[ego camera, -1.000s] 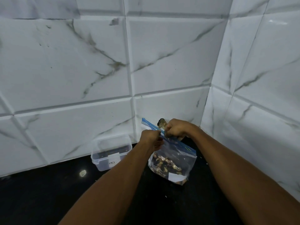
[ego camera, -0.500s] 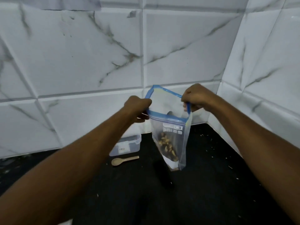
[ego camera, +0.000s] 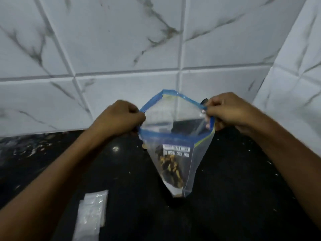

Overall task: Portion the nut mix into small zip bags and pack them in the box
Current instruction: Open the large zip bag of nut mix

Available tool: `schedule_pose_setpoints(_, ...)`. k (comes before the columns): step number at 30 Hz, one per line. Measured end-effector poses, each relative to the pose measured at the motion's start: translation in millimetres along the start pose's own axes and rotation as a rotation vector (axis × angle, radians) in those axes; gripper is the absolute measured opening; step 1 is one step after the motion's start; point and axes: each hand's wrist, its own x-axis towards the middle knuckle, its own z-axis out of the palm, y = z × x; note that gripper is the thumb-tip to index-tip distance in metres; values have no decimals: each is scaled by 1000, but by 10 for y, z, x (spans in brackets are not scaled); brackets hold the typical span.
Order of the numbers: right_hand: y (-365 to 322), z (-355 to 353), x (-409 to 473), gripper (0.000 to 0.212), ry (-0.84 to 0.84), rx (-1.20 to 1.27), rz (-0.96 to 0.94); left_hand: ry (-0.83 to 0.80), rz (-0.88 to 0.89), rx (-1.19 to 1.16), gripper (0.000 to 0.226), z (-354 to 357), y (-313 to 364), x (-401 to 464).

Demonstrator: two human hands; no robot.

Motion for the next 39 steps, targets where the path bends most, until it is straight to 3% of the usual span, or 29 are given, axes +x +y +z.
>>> schedule_pose_setpoints(4, 382, 453, -255, 9, -137, -42, 79, -98, -82, -32, 27, 306, -485, -284)
schedule_pose_setpoints(8, 556, 683, -387, 9, -221, -142, 112, -121, -160, -71, 16, 540, -726, -457)
schedule_pose_setpoints(13, 455, 781, -409, 16, -178, -236, -63, -59, -115, -228, 7, 555, -772, -427)
schedule_pose_setpoints(17, 439, 887, -344, 14, -35, -244, -234, -10, -87, -320, 29, 614, -753, -374)
schedule_pose_setpoints(20, 518, 921, -287, 25, -101, 331, -6, -20, -227, -756, 36, 688, -816, -409)
schedule_pose_setpoints(22, 629, 940, -250, 21, -202, 828, 299, -68, -422, -1138, 31, 718, -875, -413)
schedule_pose_setpoints(23, 687, 960, -222, 10, -253, 1064, 466, -97, -541, -1339, 30, 733, -907, -414)
schedule_pose_setpoints(24, 727, 991, -212, 17, -298, 1274, 602, -130, -647, -1519, 31, 747, -921, -437)
schedule_pose_setpoints(25, 781, 1027, -204, 40, -294, 1389, 704, -156, -719, -1663, 34, 786, -943, -453)
schedule_pose_setpoints(26, 812, 1058, -213, 44, -314, 1450, 744, -170, -773, -1750, 36, 836, -952, -477)
schedule_pose_setpoints(27, 803, 1077, -252, 26, -310, 1457, 748, -186, -803, -1791, 37, 882, -956, -507)
schedule_pose_setpoints(28, 812, 1119, -284, 18, -280, 1432, 764, -196, -821, -1809, 36, 923, -956, -539)
schedule_pose_setpoints(32, 937, 1256, -409, 29, -219, 1306, 770, -206, -812, -1714, 38, 991, -1059, -561)
schedule_pose_setpoints(35, 940, 1180, -457, 19, -219, 971, 610, -160, -758, -1567, 40, 927, -1081, -601)
schedule_pose_setpoints(37, 869, 1092, -500, 15, -211, 725, 458, -58, -685, -1318, 42, 903, -1038, -693)
schedule_pose_setpoints(39, 804, 999, -544, 23, -230, 530, 360, 94, -586, -908, 47, 851, -964, -864)
